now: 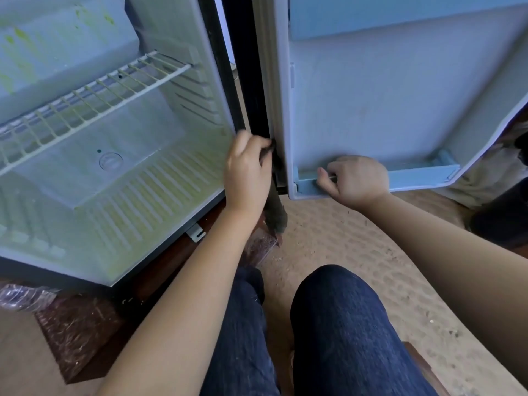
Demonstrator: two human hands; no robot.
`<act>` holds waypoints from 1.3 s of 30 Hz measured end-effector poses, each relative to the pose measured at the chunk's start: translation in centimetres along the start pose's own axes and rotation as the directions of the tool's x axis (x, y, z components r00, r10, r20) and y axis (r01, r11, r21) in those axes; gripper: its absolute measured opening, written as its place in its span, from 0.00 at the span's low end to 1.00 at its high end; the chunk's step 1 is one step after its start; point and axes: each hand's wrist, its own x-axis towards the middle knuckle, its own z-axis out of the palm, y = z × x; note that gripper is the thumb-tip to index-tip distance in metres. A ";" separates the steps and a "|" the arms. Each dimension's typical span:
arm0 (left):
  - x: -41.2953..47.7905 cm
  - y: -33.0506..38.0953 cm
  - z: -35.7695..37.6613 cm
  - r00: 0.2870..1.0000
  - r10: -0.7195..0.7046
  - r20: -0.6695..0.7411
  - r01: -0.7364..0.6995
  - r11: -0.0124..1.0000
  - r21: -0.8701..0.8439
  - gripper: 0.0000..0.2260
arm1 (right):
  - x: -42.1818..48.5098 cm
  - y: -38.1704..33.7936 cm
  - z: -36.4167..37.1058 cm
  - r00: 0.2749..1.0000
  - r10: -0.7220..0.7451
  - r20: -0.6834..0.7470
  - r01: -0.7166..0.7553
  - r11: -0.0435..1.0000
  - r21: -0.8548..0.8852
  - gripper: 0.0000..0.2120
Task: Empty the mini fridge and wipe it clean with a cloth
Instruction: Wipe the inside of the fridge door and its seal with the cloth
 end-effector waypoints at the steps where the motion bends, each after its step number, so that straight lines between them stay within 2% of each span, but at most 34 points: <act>1: 1.1 0.3 -0.3 0.998 0.011 -0.063 -0.012 1.000 -0.010 0.03 | 0.0 0.0 0.0 1.000 -0.001 -0.002 0.001 1.000 -0.001 0.28; 3: 2.0 0.6 -0.3 0.992 0.021 -0.125 -0.023 1.000 -0.012 0.02 | 0.2 0.1 0.0 1.000 0.000 -0.002 0.000 1.000 -0.004 0.28; 10: -1.0 -0.8 2.2 0.990 -0.019 -0.142 0.014 0.999 -0.037 0.01 | 0.3 0.2 -0.1 1.000 0.006 -0.013 -0.006 1.000 0.007 0.26; 18: -6.1 -3.0 4.7 0.994 -0.090 0.055 0.090 0.996 0.005 0.04 | 0.3 0.3 0.4 0.997 0.013 -0.072 -0.011 1.000 0.027 0.23; 21: -7.8 -3.1 5.4 0.981 -0.126 0.150 0.122 0.992 0.035 0.08 | 0.4 0.5 0.7 0.995 0.008 -0.100 -0.005 1.000 0.029 0.23; 28: -8.6 -3.5 5.9 0.949 -0.169 0.266 0.153 0.985 0.082 0.10 | 0.8 0.9 0.8 0.992 -0.019 -0.121 0.021 1.000 0.018 0.22; 31: -9.8 -4.5 5.8 0.901 -0.294 0.319 0.284 0.956 0.076 0.08 | 0.8 1.0 0.7 0.993 -0.026 -0.118 0.028 0.999 0.017 0.22; 32: -9.9 -4.5 5.6 0.896 -0.307 0.322 0.301 0.951 0.069 0.08 | 0.8 1.0 0.7 0.993 -0.026 -0.116 0.028 1.000 0.014 0.23; 34: -9.7 -4.0 5.2 0.921 -0.228 0.315 0.219 0.974 0.063 0.08 | 0.8 1.0 0.8 0.993 -0.023 -0.113 0.024 1.000 0.009 0.23; 36: -9.2 -3.0 4.4 0.957 -0.143 0.253 0.138 0.990 0.036 0.08 | 0.8 0.9 0.7 0.994 -0.023 -0.110 0.025 1.000 0.012 0.23; 39: -8.6 -2.6 3.8 0.981 -0.130 0.147 0.137 0.990 -0.041 0.09 | 0.8 1.0 0.7 0.995 -0.018 -0.102 0.020 1.000 0.016 0.23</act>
